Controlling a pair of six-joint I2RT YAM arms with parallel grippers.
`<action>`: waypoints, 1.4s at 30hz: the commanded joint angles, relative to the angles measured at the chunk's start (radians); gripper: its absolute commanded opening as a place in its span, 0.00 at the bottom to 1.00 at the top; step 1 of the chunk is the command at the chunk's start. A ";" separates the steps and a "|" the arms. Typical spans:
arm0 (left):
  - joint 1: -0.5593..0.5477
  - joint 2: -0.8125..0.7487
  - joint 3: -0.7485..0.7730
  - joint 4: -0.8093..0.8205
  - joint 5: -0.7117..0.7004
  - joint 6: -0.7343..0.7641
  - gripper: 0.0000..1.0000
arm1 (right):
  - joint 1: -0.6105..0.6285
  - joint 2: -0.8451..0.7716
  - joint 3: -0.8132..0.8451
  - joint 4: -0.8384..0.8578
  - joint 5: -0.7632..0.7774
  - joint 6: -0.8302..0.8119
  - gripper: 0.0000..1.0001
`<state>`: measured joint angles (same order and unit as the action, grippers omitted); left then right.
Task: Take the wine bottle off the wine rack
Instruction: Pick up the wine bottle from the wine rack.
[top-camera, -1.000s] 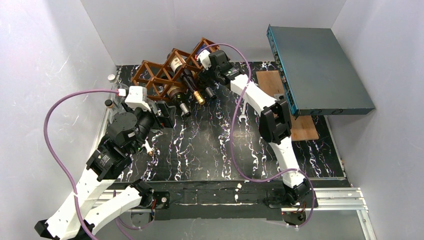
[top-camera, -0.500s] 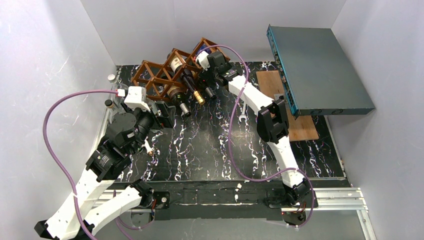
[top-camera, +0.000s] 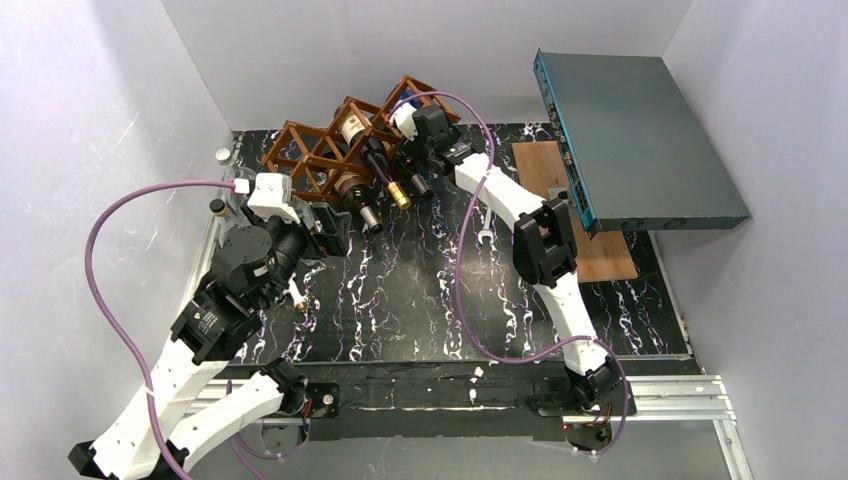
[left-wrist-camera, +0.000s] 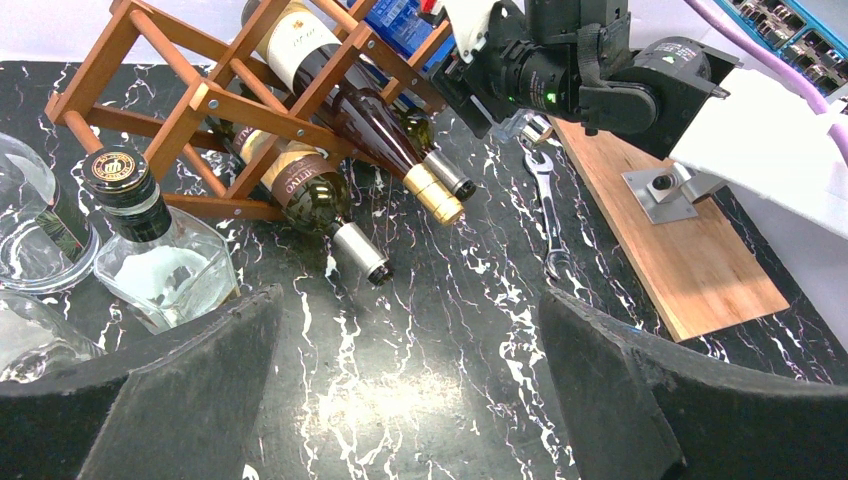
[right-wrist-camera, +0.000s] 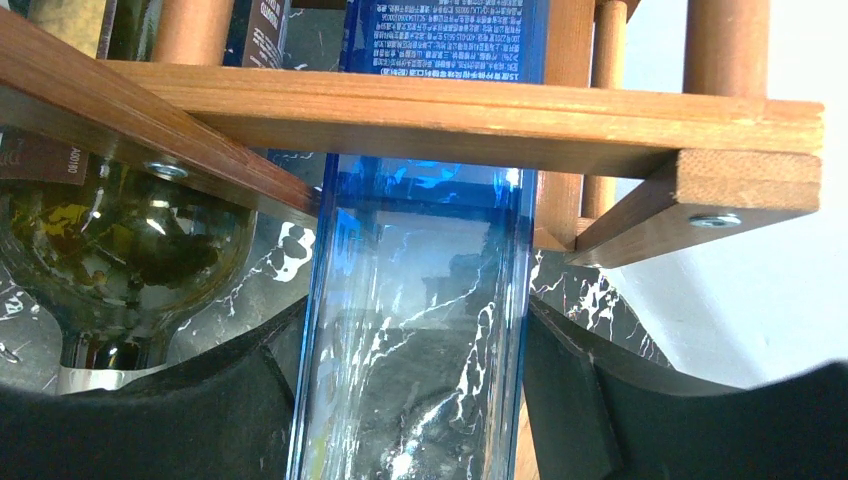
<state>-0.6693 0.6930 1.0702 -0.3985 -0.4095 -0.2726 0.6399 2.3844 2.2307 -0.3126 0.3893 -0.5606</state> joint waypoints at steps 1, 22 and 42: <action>0.005 -0.013 -0.001 -0.004 -0.002 -0.002 0.98 | 0.016 -0.055 -0.021 0.057 -0.021 -0.033 0.29; 0.005 -0.058 -0.002 -0.021 0.024 -0.043 0.98 | 0.038 -0.272 -0.168 0.125 -0.086 0.039 0.01; 0.006 -0.070 -0.006 -0.022 0.044 -0.067 0.98 | 0.041 -0.397 -0.257 0.088 -0.152 0.085 0.01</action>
<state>-0.6693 0.6319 1.0702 -0.4206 -0.3733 -0.3294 0.6521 2.1185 1.9759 -0.3630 0.3210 -0.4965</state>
